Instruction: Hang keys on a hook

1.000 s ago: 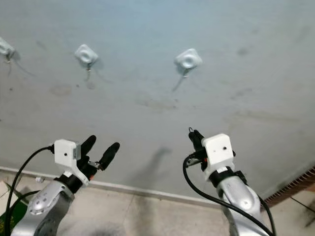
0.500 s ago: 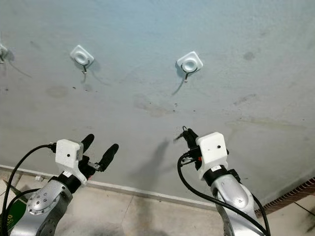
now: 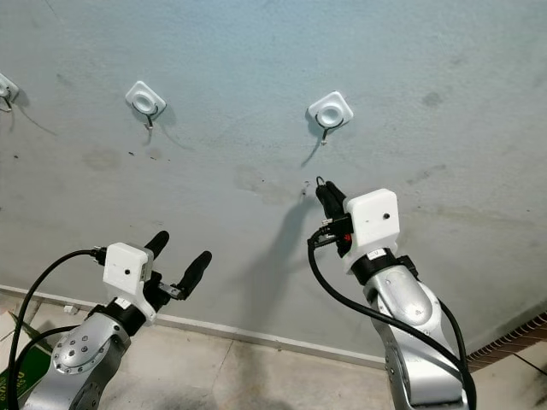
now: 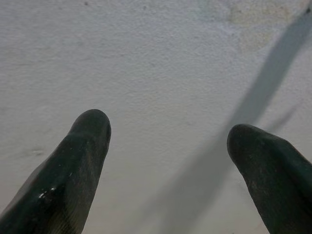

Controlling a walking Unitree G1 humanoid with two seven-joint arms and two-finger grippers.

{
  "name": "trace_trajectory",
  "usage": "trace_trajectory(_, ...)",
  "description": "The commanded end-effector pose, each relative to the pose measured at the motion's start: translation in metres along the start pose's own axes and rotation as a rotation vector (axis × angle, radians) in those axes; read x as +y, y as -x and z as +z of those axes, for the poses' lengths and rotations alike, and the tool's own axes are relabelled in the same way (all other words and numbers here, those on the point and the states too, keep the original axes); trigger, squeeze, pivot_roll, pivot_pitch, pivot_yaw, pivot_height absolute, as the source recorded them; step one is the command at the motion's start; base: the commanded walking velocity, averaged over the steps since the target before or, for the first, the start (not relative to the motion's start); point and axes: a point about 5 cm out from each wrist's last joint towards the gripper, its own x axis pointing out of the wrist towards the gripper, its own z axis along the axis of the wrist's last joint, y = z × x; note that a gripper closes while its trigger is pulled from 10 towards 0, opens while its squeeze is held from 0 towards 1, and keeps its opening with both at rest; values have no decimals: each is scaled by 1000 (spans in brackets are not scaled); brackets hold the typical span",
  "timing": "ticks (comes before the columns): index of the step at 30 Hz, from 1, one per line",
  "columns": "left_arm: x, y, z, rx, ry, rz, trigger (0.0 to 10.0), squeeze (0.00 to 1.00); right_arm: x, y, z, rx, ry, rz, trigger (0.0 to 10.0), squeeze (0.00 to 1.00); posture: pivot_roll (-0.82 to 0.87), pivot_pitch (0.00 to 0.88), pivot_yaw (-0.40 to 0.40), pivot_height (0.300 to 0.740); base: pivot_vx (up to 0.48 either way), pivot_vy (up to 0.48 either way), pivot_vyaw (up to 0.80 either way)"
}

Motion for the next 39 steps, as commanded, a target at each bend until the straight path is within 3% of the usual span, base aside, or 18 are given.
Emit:
trace_trajectory(1, -2, 1, 1, -4, -24, -18, 10000, 0, -1, -2, 6, -14, -10, 17, 10000, 0, -66, 117, 42, 740, 0, 0, 0)
trace_trajectory(3, -5, 2, 1, -5, -36, -52, 10000, 0, 0, -4, 8, -17, -17, 36, 10000, 0, -65, 117, 43, 740, 0, 0, 0)
trace_trajectory(5, -18, 2, 5, -32, -94, -182, 10000, 0, -1, -7, 13, -29, -31, 58, 10000, 0, -66, 118, 44, 740, 0, 0, 0)
trace_trajectory(7, -22, 2, 7, -44, -102, -213, 10000, 0, -2, -8, 14, -30, -32, 63, 10000, 0, -66, 118, 44, 740, 0, 0, 0)
trace_trajectory(15, -25, 0, 24, -131, -67, -244, 10000, 0, -4, -8, 12, -14, -47, 71, 10000, 0, -67, 121, 38, 740, 0, 0, 0)
trace_trajectory(23, -30, -3, 35, -175, -41, -294, 10000, 0, 4, -6, 10, 13, -73, 176, 10000, 0, -71, 121, 35, 740, 0, 0, 0)
trace_trajectory(36, -31, -7, 46, -211, -30, -358, 10000, 0, 0, 19, 18, 23, -151, 292, 10000, 0, -87, 109, 46, 740, 0, 0, 0)
trace_trajectory(39, -31, -9, 48, -220, -35, -362, 10000, 0, -1, 23, 20, 19, -226, 314, 10000, 0, -91, 105, 49, 740, 0, 0, 0)
